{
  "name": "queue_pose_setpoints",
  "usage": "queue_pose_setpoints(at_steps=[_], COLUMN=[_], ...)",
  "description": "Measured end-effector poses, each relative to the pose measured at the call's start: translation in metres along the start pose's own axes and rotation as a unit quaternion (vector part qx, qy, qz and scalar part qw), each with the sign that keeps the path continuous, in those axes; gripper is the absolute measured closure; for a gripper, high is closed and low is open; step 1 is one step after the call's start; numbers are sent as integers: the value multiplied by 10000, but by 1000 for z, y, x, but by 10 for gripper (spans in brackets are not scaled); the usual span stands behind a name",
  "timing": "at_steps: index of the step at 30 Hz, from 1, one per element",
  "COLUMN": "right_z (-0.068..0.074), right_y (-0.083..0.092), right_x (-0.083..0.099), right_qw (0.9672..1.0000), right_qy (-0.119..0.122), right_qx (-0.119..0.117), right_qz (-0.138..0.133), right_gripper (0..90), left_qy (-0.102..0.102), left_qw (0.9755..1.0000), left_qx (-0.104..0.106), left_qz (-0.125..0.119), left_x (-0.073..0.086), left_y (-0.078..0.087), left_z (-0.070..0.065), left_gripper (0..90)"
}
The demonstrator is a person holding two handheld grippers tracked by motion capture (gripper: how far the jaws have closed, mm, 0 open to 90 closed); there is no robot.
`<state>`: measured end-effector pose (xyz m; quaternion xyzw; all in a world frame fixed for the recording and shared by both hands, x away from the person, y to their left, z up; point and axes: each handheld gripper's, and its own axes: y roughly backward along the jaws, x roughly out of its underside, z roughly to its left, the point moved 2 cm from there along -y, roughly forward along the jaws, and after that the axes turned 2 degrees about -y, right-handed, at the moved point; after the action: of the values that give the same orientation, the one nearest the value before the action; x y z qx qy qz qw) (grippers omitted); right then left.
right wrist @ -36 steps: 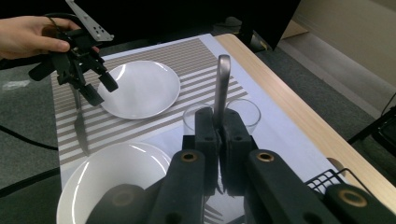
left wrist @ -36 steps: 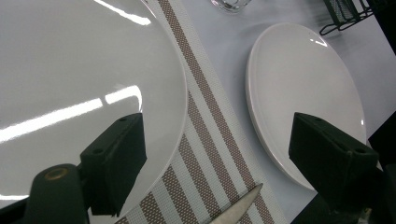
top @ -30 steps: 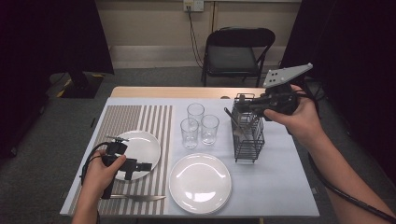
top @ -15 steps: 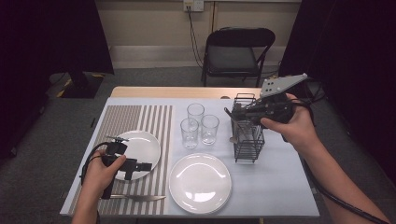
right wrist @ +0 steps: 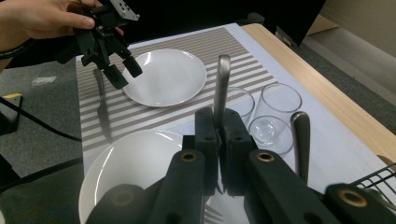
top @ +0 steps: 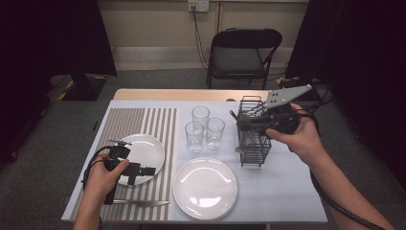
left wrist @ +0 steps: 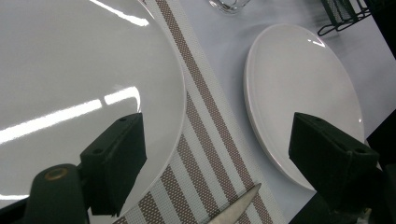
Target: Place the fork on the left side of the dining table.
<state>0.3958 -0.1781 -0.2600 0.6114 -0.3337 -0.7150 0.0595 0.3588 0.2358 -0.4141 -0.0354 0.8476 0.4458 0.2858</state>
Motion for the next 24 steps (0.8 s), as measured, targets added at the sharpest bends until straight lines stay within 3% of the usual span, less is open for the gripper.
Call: queue_pose_setpoints(at_steps=[24], right_z=[1], right_y=[-8], right_x=[44], right_qw=[9998], right_qy=[-108], right_qx=[43], right_qz=[147], right_gripper=[877], left_qy=[38], left_qw=[10000], left_qx=[-4], left_qz=[-3], left_x=[0], left_y=[-1], left_z=[-1], left_gripper=[186])
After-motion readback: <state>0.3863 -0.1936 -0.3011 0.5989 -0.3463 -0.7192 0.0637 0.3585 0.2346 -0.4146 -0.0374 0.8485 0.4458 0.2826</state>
